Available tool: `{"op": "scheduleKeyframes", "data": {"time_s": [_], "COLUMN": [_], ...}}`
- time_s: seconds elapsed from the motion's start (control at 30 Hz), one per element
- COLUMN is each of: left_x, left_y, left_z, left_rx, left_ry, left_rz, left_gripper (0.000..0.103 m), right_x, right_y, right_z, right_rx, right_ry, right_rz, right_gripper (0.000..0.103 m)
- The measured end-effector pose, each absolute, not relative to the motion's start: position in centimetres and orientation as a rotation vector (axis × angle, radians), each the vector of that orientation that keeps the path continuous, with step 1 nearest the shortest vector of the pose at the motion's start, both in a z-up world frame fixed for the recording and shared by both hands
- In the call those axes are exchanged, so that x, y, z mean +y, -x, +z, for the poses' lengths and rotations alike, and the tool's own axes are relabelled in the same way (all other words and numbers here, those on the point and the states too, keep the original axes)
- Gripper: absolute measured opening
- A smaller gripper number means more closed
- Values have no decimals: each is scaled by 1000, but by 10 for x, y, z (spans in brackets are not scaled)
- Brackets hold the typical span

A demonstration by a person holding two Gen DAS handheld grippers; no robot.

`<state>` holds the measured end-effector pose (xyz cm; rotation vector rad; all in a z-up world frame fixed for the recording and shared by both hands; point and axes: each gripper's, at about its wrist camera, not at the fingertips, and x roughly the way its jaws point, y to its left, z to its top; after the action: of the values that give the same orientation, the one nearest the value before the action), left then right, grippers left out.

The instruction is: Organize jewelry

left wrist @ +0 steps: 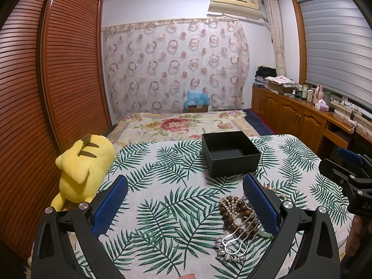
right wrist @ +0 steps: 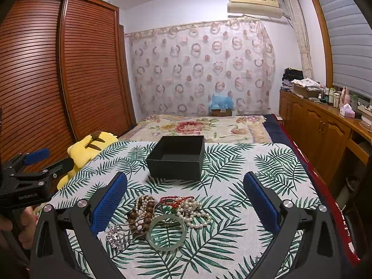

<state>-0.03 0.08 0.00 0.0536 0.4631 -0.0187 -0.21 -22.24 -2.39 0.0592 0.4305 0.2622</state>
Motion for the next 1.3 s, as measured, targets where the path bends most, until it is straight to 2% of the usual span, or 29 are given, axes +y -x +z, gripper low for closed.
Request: {"op": "scheduleKeyframes", "data": {"time_s": [0.73, 1.17, 1.3], "left_x": [1, 6, 7], "left_y": [0, -21, -24], "left_z": [3, -43, -54], "left_rx": [470, 615, 647], "left_ry": [-53, -42, -48], "left_rz": [-21, -65, -85], "left_gripper": [96, 95, 96], "right_x": [-218, -215, -211], "right_y": [4, -22, -24], "right_z": [-30, -67, -78], "right_rx": [440, 589, 617], "right_ry": [-61, -49, -20], "right_rz": [265, 340, 366], "right_gripper": [101, 100, 88]}}
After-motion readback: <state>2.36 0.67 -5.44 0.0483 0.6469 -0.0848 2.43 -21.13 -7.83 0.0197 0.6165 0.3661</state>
